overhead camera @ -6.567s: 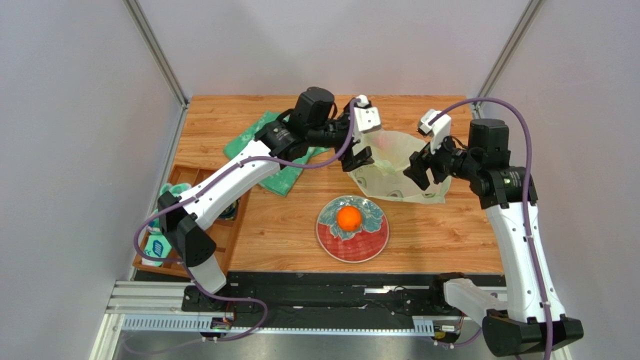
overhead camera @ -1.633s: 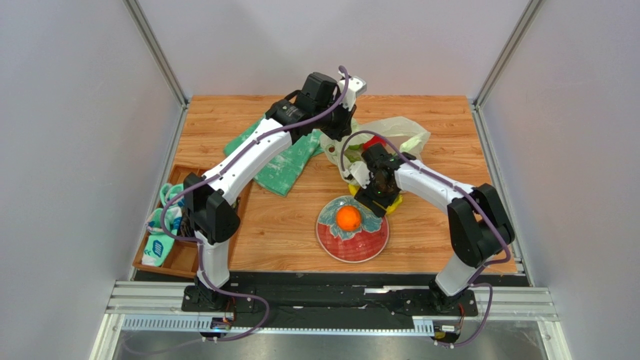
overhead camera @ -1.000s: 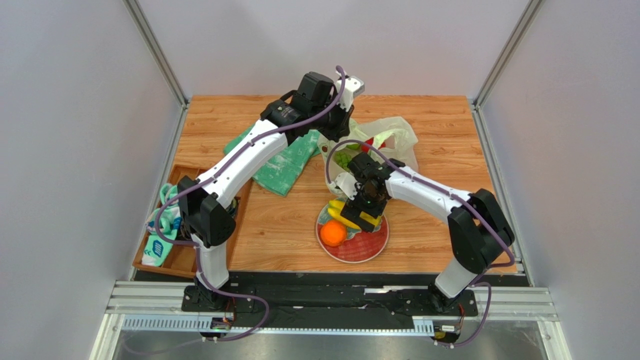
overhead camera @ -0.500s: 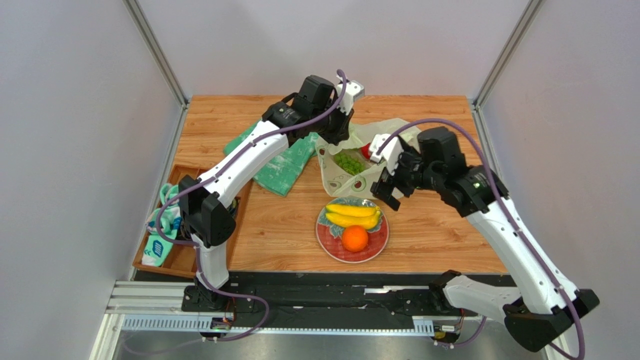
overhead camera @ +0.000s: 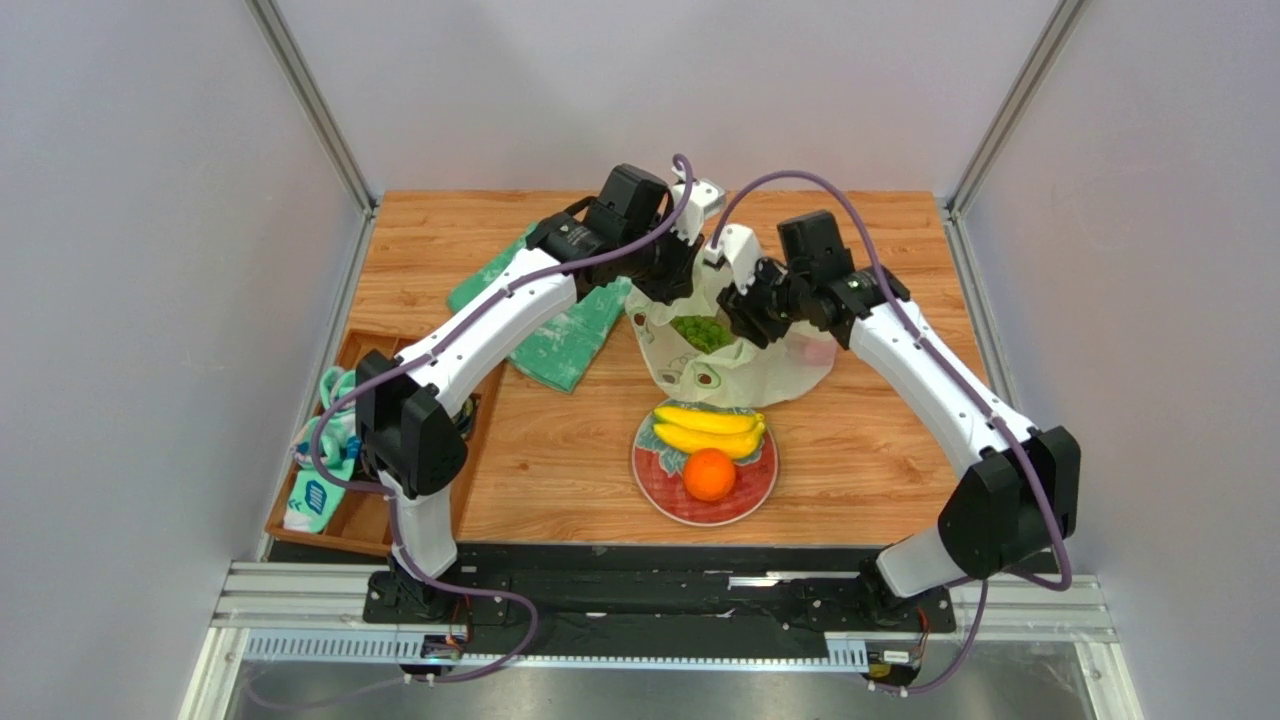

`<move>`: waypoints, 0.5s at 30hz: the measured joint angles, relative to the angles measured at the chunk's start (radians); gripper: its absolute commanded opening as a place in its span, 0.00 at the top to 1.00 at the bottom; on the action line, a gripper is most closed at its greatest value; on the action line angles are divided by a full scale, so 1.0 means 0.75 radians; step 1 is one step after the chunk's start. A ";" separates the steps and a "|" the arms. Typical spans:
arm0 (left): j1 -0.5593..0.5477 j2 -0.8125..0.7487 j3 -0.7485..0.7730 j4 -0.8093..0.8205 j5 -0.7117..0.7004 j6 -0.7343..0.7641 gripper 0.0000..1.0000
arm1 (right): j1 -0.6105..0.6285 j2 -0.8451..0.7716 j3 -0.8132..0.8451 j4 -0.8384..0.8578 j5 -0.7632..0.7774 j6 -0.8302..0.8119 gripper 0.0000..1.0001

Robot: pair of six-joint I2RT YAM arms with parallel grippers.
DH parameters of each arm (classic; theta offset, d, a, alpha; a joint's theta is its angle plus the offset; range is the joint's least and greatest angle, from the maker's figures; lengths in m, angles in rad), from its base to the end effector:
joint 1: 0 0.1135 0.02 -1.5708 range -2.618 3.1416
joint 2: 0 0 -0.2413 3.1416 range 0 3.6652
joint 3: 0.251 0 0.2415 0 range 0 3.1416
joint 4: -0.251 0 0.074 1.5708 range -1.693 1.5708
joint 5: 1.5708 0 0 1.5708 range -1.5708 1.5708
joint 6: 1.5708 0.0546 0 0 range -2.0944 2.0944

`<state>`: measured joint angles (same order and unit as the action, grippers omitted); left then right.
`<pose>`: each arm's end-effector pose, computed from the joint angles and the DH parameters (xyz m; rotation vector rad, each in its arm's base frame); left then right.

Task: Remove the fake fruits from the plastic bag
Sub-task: Place the fake fruit on the plate, then adjust the plastic bag at the center of the board.

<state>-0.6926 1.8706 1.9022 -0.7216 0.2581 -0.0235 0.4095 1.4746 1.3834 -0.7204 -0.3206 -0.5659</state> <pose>0.3151 -0.2795 0.3307 0.8950 2.1428 -0.6645 0.2884 0.1439 0.3008 -1.2327 2.0012 0.3050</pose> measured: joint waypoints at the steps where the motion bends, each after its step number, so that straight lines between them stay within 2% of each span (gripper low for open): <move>1: 0.000 -0.009 -0.014 0.001 -0.004 -0.005 1.00 | -0.008 0.008 -0.044 -0.002 0.014 -0.008 0.59; 4: 0.000 -0.033 -0.051 -0.001 -0.011 -0.022 1.00 | -0.057 -0.022 -0.220 -0.016 0.039 -0.024 0.59; 8: 0.000 -0.059 -0.089 -0.001 -0.009 -0.045 1.00 | -0.205 -0.141 -0.477 -0.116 0.119 -0.076 0.59; 11: 0.000 -0.063 -0.092 0.001 0.007 -0.060 1.00 | -0.294 -0.253 -0.558 -0.201 0.164 -0.130 0.56; 15: 0.000 -0.063 -0.092 0.001 0.028 -0.077 1.00 | -0.321 -0.387 -0.510 -0.302 0.118 -0.197 0.50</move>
<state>-0.6926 1.8236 1.8332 -0.7212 0.2794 -0.0814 0.1688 1.1843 1.0008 -0.9470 -0.2321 -0.7136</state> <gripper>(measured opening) 0.009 0.458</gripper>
